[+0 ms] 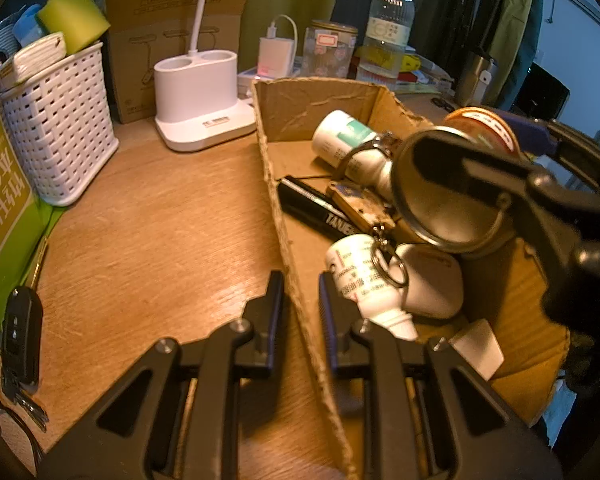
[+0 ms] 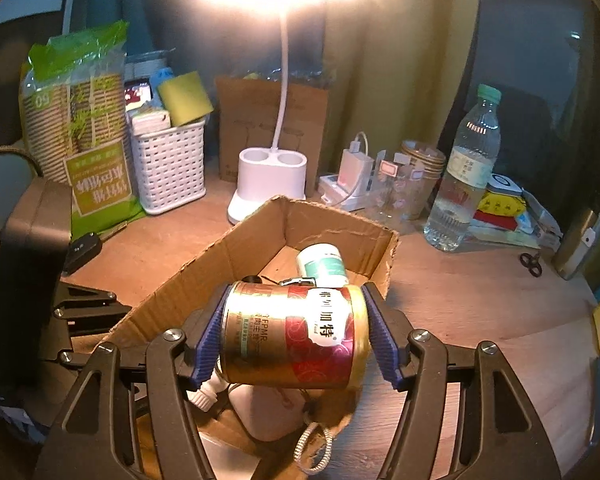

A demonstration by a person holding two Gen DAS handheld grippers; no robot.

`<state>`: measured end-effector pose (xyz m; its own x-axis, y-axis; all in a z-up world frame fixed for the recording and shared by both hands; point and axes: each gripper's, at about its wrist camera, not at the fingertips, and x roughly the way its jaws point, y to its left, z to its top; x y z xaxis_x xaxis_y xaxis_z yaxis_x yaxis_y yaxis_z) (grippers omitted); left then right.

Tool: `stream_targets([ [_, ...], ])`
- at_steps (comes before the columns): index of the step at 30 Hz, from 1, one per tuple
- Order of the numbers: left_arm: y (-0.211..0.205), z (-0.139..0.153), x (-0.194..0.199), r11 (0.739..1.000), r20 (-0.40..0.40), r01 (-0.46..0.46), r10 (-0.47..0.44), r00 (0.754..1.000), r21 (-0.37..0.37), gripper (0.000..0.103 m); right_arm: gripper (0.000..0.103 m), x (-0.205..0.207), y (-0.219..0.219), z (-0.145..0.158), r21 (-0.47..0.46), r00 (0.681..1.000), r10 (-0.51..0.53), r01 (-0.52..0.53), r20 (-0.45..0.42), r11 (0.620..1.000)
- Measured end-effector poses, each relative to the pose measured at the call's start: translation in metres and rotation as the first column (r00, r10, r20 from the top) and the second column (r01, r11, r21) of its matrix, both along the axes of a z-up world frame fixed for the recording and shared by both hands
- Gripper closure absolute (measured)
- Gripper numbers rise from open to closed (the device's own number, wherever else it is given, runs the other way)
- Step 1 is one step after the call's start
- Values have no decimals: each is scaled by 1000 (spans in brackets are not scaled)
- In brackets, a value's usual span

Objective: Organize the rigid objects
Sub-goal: 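Lower the tin can into the box with the right gripper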

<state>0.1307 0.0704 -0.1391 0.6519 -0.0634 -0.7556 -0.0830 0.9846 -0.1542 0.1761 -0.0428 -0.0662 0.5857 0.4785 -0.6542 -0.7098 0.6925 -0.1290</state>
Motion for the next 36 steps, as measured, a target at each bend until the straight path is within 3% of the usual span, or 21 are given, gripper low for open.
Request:
stream_targets([
  [36,-6,7,-8,999,38,-4,3,999,35,84,36,-23,-36,24,62,998,-60,58,32,996],
])
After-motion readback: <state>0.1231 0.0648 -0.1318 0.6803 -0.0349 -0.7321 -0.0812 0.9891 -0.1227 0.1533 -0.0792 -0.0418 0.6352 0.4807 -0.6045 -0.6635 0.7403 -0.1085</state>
